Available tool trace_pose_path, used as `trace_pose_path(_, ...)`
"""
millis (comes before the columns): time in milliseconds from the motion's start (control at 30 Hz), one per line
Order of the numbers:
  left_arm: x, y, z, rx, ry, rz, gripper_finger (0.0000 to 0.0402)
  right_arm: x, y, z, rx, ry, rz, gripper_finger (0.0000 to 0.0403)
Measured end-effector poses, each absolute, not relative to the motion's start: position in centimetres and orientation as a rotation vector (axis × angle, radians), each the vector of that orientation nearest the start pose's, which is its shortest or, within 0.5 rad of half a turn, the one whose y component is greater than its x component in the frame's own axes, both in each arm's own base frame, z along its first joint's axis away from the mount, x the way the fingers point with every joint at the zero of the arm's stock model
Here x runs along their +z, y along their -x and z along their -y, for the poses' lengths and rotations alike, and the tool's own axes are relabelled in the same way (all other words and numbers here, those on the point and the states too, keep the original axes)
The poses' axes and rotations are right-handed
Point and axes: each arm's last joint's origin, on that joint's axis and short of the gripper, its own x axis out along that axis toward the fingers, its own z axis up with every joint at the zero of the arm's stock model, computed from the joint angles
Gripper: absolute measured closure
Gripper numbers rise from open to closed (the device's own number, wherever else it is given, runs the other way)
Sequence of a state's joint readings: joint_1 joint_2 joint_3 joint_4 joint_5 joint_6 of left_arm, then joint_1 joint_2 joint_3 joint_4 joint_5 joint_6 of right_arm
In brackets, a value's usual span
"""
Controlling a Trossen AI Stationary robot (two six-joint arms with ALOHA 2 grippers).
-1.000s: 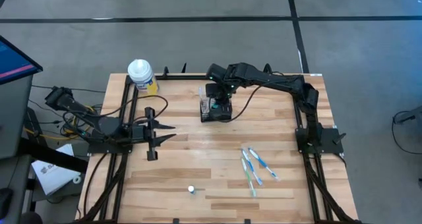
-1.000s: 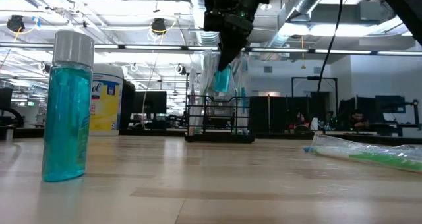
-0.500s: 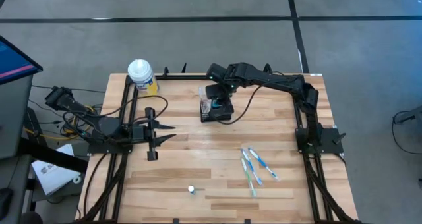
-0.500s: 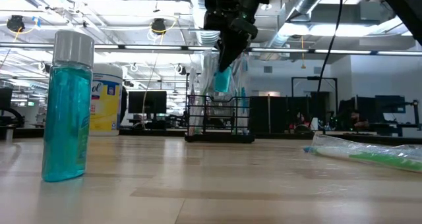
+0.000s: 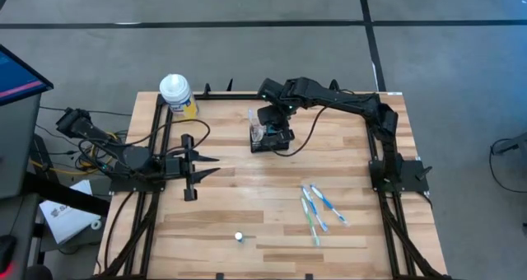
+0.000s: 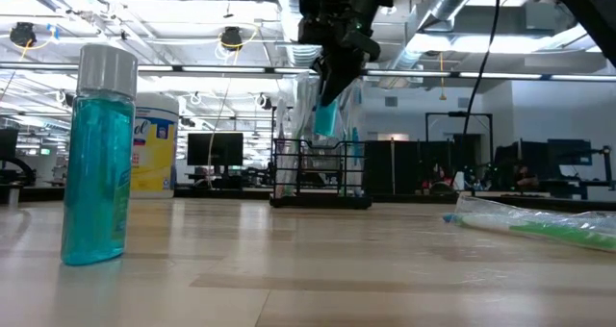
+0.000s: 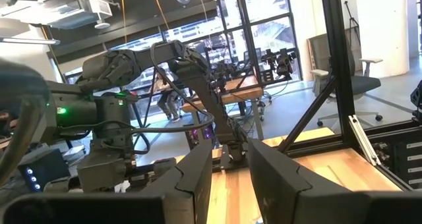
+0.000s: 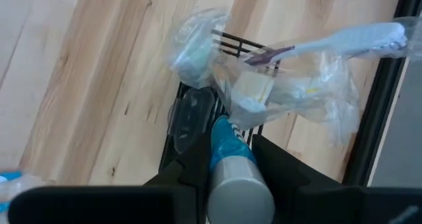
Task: Pick & Place toothbrushing station
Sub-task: Put the mouthwash into the black mesh organizer
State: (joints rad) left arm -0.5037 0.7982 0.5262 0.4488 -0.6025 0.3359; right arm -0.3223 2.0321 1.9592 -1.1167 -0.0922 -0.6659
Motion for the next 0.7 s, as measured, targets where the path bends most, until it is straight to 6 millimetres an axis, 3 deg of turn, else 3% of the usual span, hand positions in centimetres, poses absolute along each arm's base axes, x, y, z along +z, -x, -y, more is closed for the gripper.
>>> trace_pose_path(267,30.0,-16.4,7.2,0.122,-0.243,0.13,0.0309,25.7,-41.2,13.4,0.235,0.293,-1.281,0.0321)
trace_pose_path(700,30.0,-16.4,7.1,0.127,-0.247,0.125,0.0309,26.0,-41.5,13.6,0.223,0.296,-1.233,0.0321)
